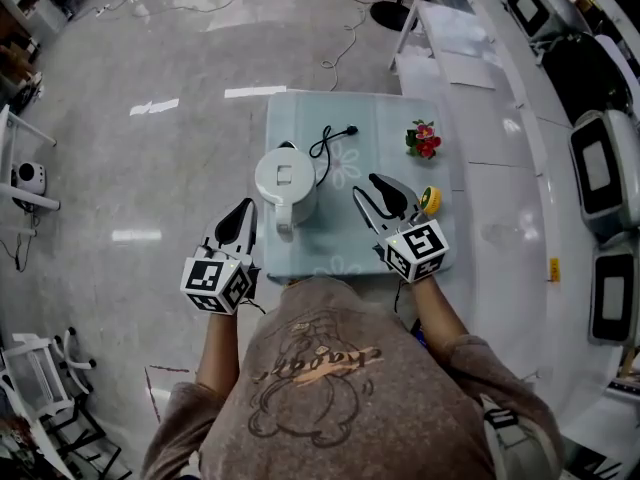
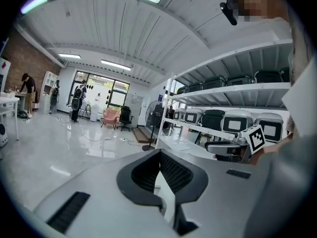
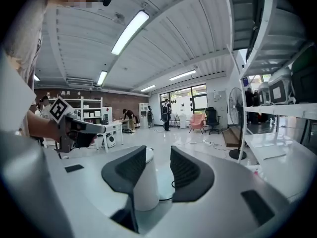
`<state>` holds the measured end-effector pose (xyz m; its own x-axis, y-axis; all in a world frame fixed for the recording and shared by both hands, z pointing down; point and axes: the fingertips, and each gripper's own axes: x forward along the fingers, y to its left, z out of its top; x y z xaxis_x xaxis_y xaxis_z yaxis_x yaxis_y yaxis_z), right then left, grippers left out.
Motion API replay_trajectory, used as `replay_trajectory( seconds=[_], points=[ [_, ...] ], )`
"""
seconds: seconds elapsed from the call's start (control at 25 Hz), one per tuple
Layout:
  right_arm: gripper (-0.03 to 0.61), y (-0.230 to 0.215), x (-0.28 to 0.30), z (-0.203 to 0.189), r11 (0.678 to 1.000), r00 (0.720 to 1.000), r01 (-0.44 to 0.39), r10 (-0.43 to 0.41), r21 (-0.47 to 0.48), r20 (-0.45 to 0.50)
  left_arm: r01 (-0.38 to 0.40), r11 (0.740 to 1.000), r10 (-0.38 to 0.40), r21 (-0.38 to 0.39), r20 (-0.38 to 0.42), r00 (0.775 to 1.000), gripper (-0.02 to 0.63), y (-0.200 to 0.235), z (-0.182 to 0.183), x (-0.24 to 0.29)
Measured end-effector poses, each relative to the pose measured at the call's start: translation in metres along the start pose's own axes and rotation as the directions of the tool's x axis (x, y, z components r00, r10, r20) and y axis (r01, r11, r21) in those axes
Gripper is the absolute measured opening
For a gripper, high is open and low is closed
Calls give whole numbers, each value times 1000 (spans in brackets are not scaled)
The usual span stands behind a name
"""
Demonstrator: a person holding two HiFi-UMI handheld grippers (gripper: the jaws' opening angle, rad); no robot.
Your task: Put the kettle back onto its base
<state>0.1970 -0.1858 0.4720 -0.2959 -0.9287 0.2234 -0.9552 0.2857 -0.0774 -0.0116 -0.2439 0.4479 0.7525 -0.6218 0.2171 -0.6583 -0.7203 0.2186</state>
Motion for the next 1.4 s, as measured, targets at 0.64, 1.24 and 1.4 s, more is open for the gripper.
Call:
replay_trajectory(
  seconds=[0.64,1.24,1.4],
  points=[
    [0,-13,-10,-12,992,993,117,-118,55,24,-81,997,81,-4,32,996,21,23,-17,1],
    [-12,-10,-6,-30,986,989,145,-146,77,4,-111,993,112,-31,25,993,21,26,-26,-1],
    [-12,-12,-7,-31,986,989,149,-150,76,6,-125,992,126,-36,22,992,21,29,-27,-4]
  ],
)
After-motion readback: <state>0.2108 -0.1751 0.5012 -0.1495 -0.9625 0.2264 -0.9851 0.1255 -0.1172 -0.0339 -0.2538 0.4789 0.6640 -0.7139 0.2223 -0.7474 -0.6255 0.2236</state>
